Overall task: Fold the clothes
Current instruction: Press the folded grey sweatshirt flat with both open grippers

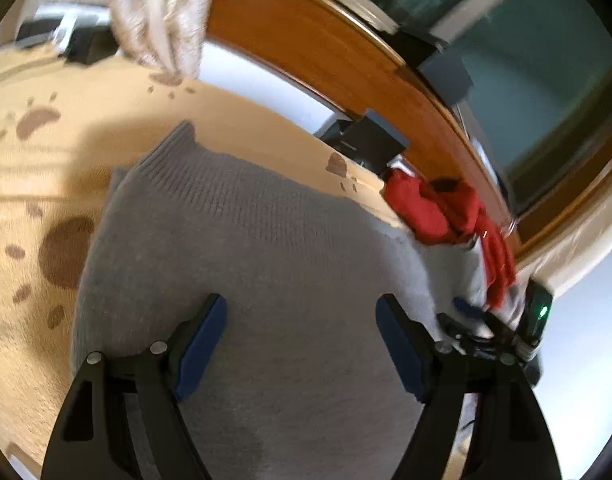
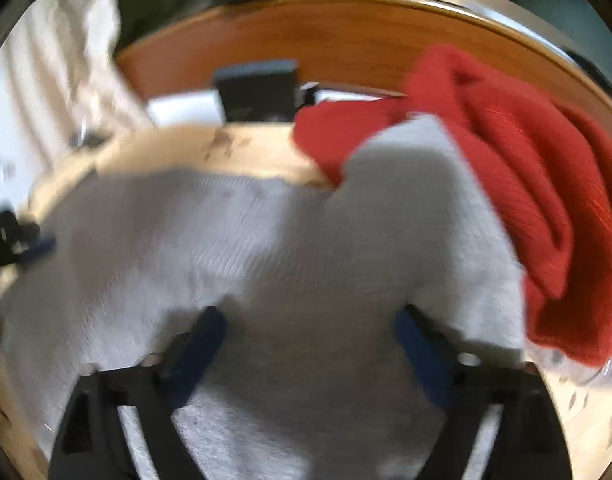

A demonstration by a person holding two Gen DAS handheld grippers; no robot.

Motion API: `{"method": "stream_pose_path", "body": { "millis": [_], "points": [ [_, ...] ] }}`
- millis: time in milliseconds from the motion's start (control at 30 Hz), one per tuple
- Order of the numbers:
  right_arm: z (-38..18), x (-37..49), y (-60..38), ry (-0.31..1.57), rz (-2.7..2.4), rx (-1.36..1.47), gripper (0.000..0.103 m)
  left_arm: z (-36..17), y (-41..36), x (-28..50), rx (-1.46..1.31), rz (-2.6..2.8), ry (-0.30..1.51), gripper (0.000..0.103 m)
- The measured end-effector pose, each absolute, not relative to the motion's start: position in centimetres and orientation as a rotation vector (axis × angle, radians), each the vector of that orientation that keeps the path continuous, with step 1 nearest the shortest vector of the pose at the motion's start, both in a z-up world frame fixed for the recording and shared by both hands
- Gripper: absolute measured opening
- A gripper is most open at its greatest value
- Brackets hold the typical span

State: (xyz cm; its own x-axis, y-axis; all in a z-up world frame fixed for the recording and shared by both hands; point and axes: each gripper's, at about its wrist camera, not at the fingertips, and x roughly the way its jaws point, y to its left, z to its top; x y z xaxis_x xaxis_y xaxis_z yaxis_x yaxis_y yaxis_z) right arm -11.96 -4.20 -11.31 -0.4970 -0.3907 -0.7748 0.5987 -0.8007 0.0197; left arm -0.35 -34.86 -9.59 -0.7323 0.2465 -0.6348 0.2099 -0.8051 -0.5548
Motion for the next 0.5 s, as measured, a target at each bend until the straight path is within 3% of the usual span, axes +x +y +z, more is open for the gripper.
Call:
{"method": "stream_pose_path", "body": {
  "millis": [267,500],
  "points": [
    [-10.9,-11.4,-4.7,0.376,-2.291,1.078,0.102,-7.7,-35.5,-0.8,-1.216,2.877,-0.892,0.082],
    [-8.6,-8.8,-6.9,0.342,-2.341,0.996,0.102,-9.5,-37.9,-0.9,-1.199,2.872,-0.994,0.083]
  ]
}}
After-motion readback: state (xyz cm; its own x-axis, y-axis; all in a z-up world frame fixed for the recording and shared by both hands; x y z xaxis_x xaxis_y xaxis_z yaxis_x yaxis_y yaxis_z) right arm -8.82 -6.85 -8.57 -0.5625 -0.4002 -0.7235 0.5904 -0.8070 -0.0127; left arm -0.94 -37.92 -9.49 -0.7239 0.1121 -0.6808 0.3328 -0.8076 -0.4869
